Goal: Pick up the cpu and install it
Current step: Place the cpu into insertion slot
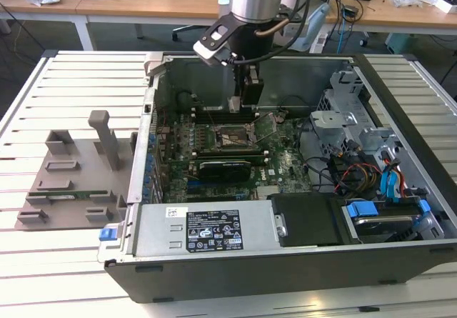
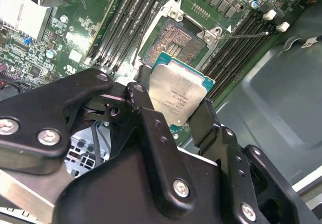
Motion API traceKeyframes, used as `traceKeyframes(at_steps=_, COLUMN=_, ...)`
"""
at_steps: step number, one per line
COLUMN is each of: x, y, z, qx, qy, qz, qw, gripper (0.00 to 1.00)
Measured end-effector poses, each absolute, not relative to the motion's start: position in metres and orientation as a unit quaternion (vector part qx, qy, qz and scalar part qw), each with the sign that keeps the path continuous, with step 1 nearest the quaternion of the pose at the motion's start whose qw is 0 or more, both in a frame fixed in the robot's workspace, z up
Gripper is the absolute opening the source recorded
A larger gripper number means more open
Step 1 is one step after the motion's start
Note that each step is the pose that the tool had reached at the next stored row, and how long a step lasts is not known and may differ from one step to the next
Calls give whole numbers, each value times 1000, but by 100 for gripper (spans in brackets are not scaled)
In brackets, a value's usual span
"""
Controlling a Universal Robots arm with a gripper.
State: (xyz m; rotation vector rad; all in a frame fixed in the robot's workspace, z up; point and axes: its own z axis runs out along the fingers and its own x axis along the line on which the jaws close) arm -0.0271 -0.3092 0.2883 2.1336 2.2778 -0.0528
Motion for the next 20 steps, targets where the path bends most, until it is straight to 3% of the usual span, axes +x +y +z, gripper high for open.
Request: traceKeyframes(at_steps=20, x=-27, y=-309, z=275, qx=684, qy=730, qz=-17, qw=10, gripper=55)
